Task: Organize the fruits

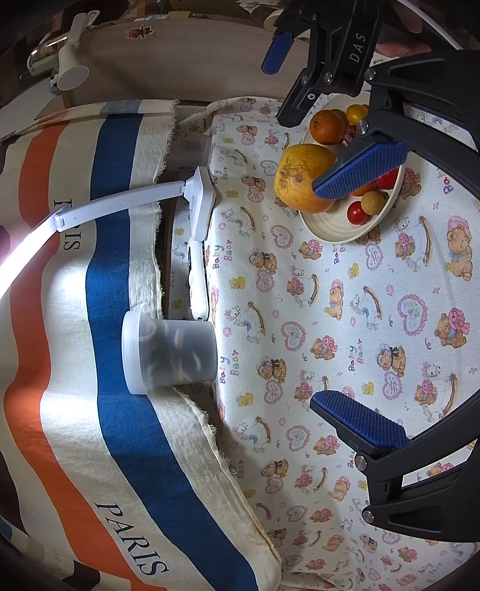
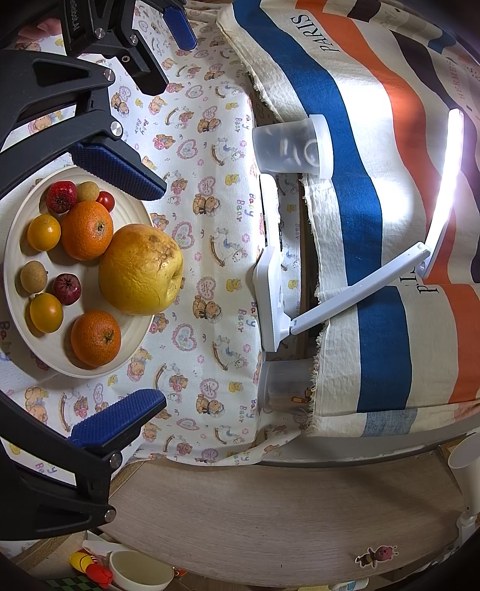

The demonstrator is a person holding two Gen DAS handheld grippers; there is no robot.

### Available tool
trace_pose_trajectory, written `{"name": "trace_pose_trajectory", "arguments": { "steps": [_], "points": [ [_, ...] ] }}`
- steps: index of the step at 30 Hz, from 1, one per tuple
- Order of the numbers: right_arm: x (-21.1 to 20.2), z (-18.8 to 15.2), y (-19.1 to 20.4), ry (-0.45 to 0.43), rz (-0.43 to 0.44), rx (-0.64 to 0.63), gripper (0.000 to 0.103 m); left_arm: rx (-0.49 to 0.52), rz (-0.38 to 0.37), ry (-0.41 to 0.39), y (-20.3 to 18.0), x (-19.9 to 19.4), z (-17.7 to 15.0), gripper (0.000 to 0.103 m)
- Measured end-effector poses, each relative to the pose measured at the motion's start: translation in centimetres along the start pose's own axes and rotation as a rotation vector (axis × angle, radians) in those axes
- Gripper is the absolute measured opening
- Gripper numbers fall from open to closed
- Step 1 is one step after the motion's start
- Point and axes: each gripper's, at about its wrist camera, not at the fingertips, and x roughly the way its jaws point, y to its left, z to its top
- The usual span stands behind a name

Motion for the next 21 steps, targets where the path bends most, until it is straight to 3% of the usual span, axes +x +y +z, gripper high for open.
{"name": "trace_pose_trajectory", "arguments": {
  "steps": [21],
  "points": [
    [0.05,0.00,-0.05,0.001,0.001,0.000,0.103,0.002,-0.001,-0.003,0.02,0.01,0.06,0.103]
  ]
}}
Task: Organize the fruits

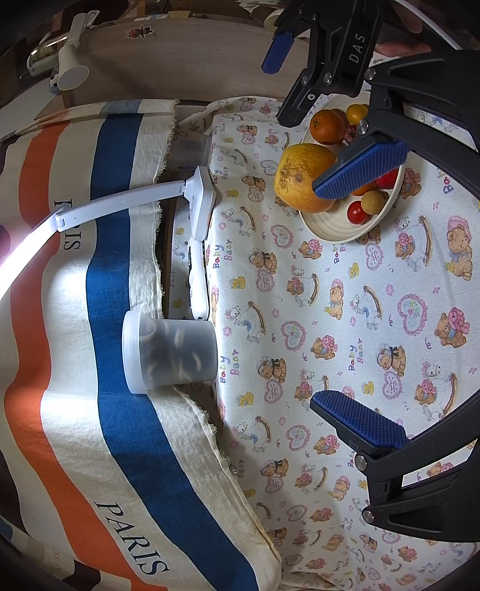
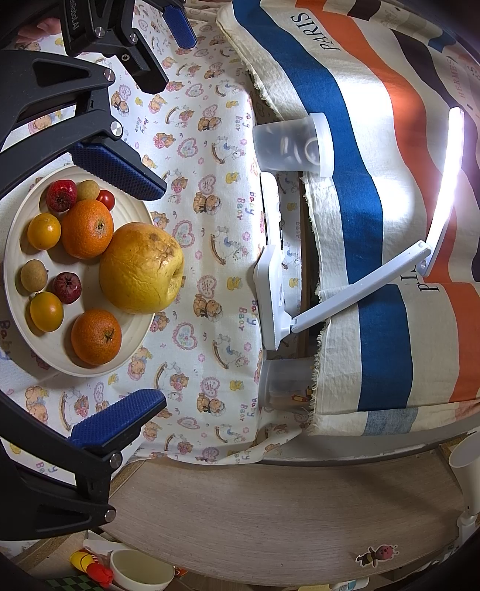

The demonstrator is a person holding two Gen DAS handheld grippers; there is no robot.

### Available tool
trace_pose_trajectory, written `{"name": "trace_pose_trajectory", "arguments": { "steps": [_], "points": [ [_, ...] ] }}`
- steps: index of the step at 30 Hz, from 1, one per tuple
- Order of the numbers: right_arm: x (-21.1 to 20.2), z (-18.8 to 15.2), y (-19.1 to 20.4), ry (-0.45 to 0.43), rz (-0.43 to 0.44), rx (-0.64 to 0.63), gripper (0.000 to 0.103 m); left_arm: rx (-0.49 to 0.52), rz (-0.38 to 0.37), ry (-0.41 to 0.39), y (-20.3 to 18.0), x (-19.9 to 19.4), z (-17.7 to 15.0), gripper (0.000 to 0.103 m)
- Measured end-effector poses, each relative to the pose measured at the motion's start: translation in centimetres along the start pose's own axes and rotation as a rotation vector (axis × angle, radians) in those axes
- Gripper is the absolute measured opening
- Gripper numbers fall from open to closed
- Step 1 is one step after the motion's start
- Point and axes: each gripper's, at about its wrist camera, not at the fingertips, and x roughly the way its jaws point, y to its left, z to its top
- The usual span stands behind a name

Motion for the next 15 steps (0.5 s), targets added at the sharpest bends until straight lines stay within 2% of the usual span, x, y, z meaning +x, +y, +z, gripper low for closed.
{"name": "trace_pose_trajectory", "arguments": {
  "steps": [15],
  "points": [
    [0.03,-0.02,-0.05,0.000,0.001,0.000,0.103,0.000,0.000,0.002,0.17,0.09,0.01,0.103]
  ]
}}
